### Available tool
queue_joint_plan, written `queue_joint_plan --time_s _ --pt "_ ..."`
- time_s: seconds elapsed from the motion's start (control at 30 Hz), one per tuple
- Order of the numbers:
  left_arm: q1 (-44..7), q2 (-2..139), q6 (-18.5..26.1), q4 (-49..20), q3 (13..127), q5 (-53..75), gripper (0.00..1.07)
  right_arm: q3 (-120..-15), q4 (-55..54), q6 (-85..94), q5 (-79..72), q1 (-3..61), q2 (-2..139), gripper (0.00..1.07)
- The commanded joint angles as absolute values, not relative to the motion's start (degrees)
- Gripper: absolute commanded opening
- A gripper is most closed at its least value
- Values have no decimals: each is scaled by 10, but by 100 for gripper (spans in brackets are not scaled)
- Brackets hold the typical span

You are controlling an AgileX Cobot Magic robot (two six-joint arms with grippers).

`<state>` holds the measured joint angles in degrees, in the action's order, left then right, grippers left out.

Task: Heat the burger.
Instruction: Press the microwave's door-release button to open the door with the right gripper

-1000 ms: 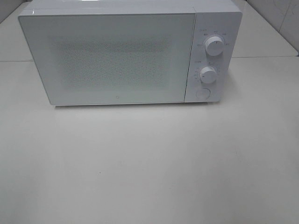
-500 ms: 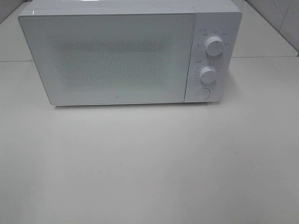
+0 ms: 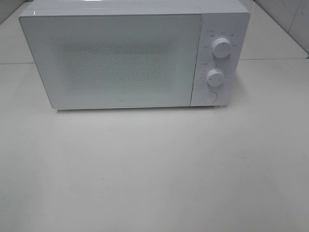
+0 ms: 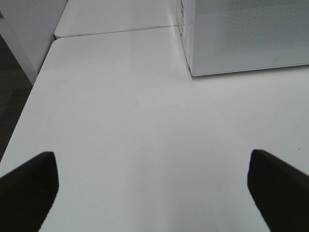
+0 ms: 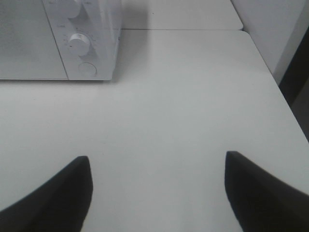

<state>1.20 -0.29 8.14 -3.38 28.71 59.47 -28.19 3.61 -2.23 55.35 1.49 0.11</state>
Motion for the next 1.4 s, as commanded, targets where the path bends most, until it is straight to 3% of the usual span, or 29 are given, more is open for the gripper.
queue_joint_plan --time_s 0.03,0.17,0.23,0.3,0.63,1.07,1.4 --pt "13 -14 78 -36 286 593 101 -281 18 8 552 10 -18 77" --pt "13 -14 78 -36 286 593 101 -281 15 7 552 10 -18 85" --pt "13 -14 78 -36 286 593 101 -281 15 7 552 10 -18 97" --pt "13 -14 78 -36 286 593 101 -281 15 7 552 10 -18 101" --pt "13 -14 78 -36 286 593 101 -281 15 7 551 10 -18 100" --pt "13 -14 78 -36 286 593 101 -281 16 9 551 10 -18 89" --pt "13 -14 78 -36 286 593 101 -299 32 9 503 10 12 62"
